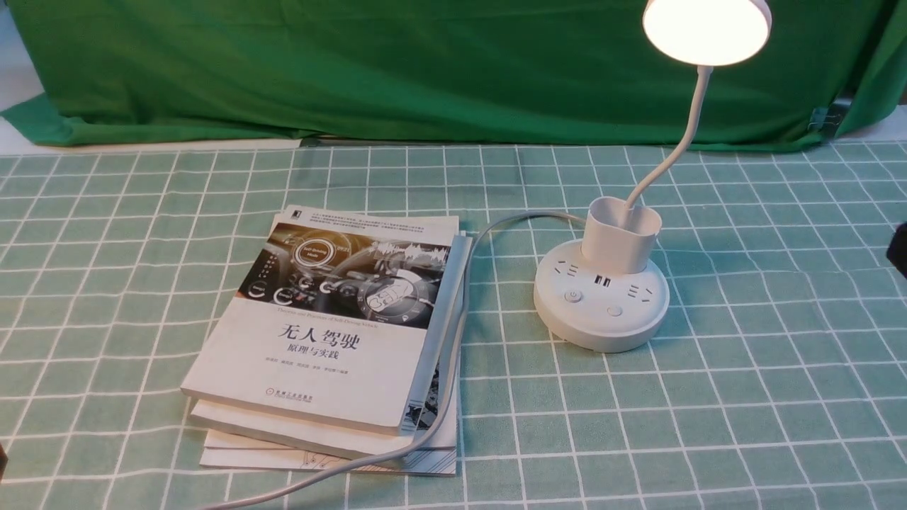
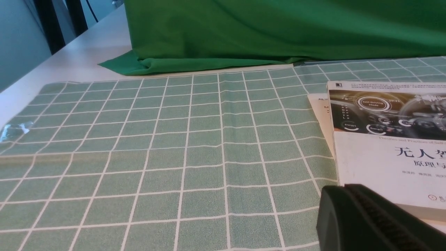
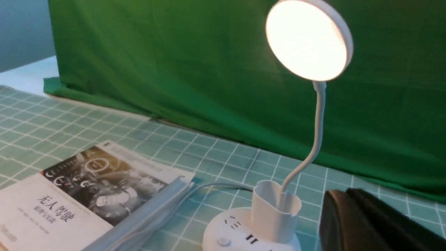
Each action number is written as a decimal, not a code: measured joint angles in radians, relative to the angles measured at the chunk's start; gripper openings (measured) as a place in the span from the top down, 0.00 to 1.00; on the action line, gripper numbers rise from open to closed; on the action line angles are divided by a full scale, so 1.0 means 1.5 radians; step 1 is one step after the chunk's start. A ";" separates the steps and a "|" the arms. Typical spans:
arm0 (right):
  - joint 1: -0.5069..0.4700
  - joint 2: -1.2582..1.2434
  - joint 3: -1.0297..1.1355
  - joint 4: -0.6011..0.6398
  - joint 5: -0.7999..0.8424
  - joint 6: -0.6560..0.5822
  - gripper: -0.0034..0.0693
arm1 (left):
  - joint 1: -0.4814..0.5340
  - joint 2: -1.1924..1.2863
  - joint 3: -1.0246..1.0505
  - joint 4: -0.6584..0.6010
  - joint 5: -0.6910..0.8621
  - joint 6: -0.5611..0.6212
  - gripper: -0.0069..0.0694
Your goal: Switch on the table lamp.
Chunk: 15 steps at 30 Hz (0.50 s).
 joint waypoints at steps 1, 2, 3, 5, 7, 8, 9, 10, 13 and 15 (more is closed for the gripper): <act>0.000 -0.032 0.031 0.000 -0.012 -0.004 0.87 | 0.000 0.000 0.000 0.000 0.000 0.000 0.88; 0.000 -0.046 0.050 0.000 -0.016 -0.005 0.87 | 0.000 0.000 0.000 0.000 0.000 0.000 0.88; 0.000 -0.070 0.069 -0.001 -0.019 -0.007 0.87 | 0.000 0.000 0.000 0.000 0.000 0.000 0.88; 0.000 -0.117 0.113 -0.001 -0.023 -0.012 0.86 | 0.000 0.000 0.000 0.000 0.000 0.000 0.88; -0.002 -0.147 0.142 -0.001 -0.034 -0.016 0.85 | 0.000 0.000 0.000 0.000 0.000 0.000 0.88; -0.011 -0.175 0.173 -0.001 -0.042 -0.017 0.85 | 0.000 0.000 0.000 0.000 0.000 0.000 0.88; -0.018 -0.183 0.181 -0.001 -0.044 -0.016 0.85 | 0.000 0.000 0.000 0.000 0.000 0.000 0.88; -0.031 -0.199 0.195 -0.001 -0.045 -0.014 0.85 | 0.000 0.000 0.000 0.000 0.000 0.000 0.88; -0.124 -0.264 0.250 -0.034 -0.045 0.009 0.83 | 0.000 0.000 0.000 0.000 0.000 0.000 0.88; -0.185 -0.288 0.271 -0.084 -0.045 0.054 0.82 | 0.000 0.000 0.000 0.000 0.000 0.000 0.88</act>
